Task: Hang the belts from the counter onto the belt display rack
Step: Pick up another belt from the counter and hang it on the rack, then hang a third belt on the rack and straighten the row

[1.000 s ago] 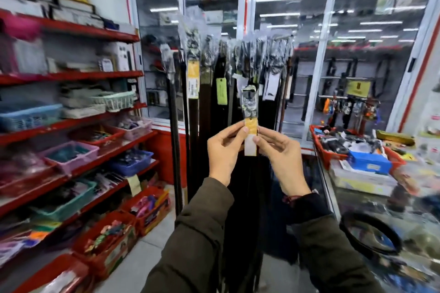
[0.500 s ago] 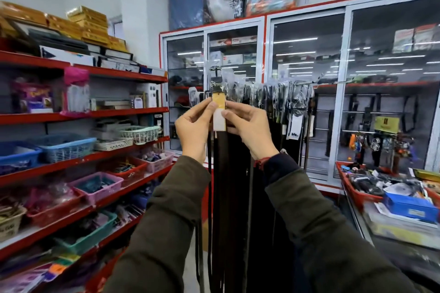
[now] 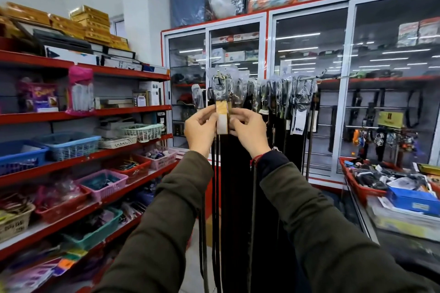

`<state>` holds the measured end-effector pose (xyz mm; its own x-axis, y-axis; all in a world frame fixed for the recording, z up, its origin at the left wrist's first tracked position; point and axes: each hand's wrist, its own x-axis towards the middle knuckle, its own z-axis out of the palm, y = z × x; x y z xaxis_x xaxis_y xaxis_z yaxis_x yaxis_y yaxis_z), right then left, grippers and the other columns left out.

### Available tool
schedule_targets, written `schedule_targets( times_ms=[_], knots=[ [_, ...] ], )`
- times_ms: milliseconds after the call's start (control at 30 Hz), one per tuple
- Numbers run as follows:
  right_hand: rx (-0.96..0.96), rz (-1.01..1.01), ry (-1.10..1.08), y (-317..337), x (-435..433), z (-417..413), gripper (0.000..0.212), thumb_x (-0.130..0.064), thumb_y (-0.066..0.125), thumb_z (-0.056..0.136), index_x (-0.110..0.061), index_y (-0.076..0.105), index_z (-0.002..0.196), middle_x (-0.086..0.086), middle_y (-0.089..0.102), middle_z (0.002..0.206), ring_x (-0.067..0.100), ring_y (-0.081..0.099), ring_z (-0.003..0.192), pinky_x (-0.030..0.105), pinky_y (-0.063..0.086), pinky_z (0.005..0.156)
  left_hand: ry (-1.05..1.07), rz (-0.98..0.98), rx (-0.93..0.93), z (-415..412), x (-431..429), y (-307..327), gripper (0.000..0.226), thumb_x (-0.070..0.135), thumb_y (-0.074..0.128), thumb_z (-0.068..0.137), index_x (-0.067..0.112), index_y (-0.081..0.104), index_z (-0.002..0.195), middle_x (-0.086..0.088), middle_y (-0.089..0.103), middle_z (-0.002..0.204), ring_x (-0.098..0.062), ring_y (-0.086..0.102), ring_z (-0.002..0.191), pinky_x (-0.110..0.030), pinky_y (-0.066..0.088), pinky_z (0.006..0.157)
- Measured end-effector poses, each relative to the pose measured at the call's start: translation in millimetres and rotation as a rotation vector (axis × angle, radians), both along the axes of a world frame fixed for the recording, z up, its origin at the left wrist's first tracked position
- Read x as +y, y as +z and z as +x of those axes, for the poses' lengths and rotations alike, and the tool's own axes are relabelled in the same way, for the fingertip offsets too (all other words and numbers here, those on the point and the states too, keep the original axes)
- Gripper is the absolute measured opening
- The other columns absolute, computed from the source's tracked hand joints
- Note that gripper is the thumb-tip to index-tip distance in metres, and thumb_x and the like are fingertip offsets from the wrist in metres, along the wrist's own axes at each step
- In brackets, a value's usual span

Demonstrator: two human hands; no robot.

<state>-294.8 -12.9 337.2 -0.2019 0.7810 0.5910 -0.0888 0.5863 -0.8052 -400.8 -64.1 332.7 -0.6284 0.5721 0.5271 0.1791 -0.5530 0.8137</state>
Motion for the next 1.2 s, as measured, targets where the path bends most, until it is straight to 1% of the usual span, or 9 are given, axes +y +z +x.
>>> schedule_targets(
  times_ms=[67, 200, 400, 600, 767, 900, 1000, 1100, 1200],
  knots=[
    [-0.064, 0.106, -0.112, -11.7, -0.7, 6.3, 0.033, -0.010, 0.055, 0.093, -0.013, 0.065, 0.125, 0.005, 0.070, 0.121, 0.018, 0.065, 0.111, 0.026, 0.051, 0.097, 0.158, -0.006, 0.175, 12.2, 2.8, -15.4, 0.039, 0.005, 0.055, 0.098, 0.010, 0.061, 0.136, -0.008, 0.065, 0.136, -0.021, 0.061, 0.124, -0.040, 0.050, 0.108],
    [-0.066, 0.291, -0.283, -44.2, 1.4, 27.4, 0.038, -0.013, 0.049, 0.096, -0.017, 0.056, 0.134, 0.003, 0.050, 0.134, 0.017, 0.050, 0.127, 0.025, 0.038, 0.109, 0.389, 0.031, 0.496, 41.2, 8.5, -55.3, 0.052, 0.012, 0.047, 0.101, 0.020, 0.041, 0.152, 0.001, 0.032, 0.163, -0.018, 0.022, 0.154, -0.033, 0.022, 0.124],
    [-0.189, 0.339, -0.610, -109.6, 12.8, 84.9, 0.050, -0.019, 0.046, 0.096, -0.019, 0.039, 0.146, 0.003, 0.028, 0.156, 0.025, 0.019, 0.152, 0.047, 0.023, 0.122, 0.416, -0.029, 0.844, 87.2, 17.6, -116.7, 0.056, 0.014, 0.046, 0.101, 0.022, 0.034, 0.155, -0.001, 0.015, 0.169, -0.024, -0.001, 0.158, -0.044, 0.003, 0.129],
    [-0.291, 0.073, -0.779, -203.0, 22.9, 173.9, 0.055, -0.021, 0.051, 0.096, -0.015, 0.034, 0.148, 0.009, 0.015, 0.162, 0.031, 0.010, 0.153, 0.057, 0.020, 0.120, 0.219, -0.164, 0.941, 152.5, 35.9, -191.2, 0.054, 0.018, 0.043, 0.103, 0.025, 0.032, 0.155, 0.004, 0.010, 0.170, -0.019, -0.006, 0.158, -0.044, 0.001, 0.129],
    [-0.337, -0.317, -0.929, -280.5, 22.6, 251.8, 0.071, -0.023, 0.058, 0.094, -0.006, 0.023, 0.154, 0.017, 0.006, 0.164, 0.039, 0.004, 0.152, 0.051, 0.013, 0.122, 0.006, -0.284, 1.016, 217.6, 54.0, -253.8, 0.054, 0.022, 0.042, 0.103, 0.026, 0.029, 0.156, 0.005, 0.007, 0.170, -0.019, -0.005, 0.158, -0.043, -0.001, 0.128],
    [-0.170, -0.631, -0.985, -320.1, 19.4, 306.1, 0.081, -0.019, 0.063, 0.092, 0.002, 0.016, 0.155, 0.023, 0.003, 0.163, 0.042, 0.011, 0.149, 0.047, 0.018, 0.121, -0.221, -0.412, 1.112, 269.3, 70.0, -293.3, 0.056, 0.027, 0.038, 0.106, 0.024, 0.021, 0.159, 0.004, 0.004, 0.171, -0.019, -0.007, 0.158, -0.043, -0.001, 0.129],
    [0.016, -0.828, -1.000, -330.8, 19.9, 344.5, 0.078, -0.014, 0.064, 0.090, 0.007, 0.020, 0.152, 0.029, 0.011, 0.160, 0.043, 0.018, 0.146, 0.042, 0.020, 0.117, -0.446, -0.509, 1.190, 312.5, 86.4, -312.7, 0.056, 0.026, 0.035, 0.108, 0.021, 0.016, 0.160, 0.003, 0.006, 0.170, -0.019, -0.004, 0.158, -0.045, 0.001, 0.129],
    [0.170, -0.950, -0.968, -345.3, 27.6, 374.4, 0.071, -0.021, 0.061, 0.085, 0.008, 0.036, 0.144, 0.030, 0.034, 0.152, 0.042, 0.034, 0.141, 0.042, 0.030, 0.112, -0.644, -0.607, 1.282, 355.9, 106.2, -323.7, 0.055, 0.017, 0.033, 0.108, 0.016, 0.015, 0.160, -0.001, 0.010, 0.170, -0.021, 0.000, 0.158, -0.041, -0.001, 0.129],
    [0.294, -0.989, -0.911, -355.4, 33.9, 399.1, 0.047, -0.012, 0.057, 0.090, 0.005, 0.052, 0.133, 0.022, 0.057, 0.135, 0.036, 0.055, 0.123, 0.042, 0.041, 0.100, -0.763, -0.682, 1.355, 393.0, 123.7, -328.7, 0.058, 0.006, 0.032, 0.105, 0.009, 0.015, 0.160, -0.007, 0.014, 0.169, -0.024, 0.005, 0.158, -0.041, 0.002, 0.128]
  ],
)
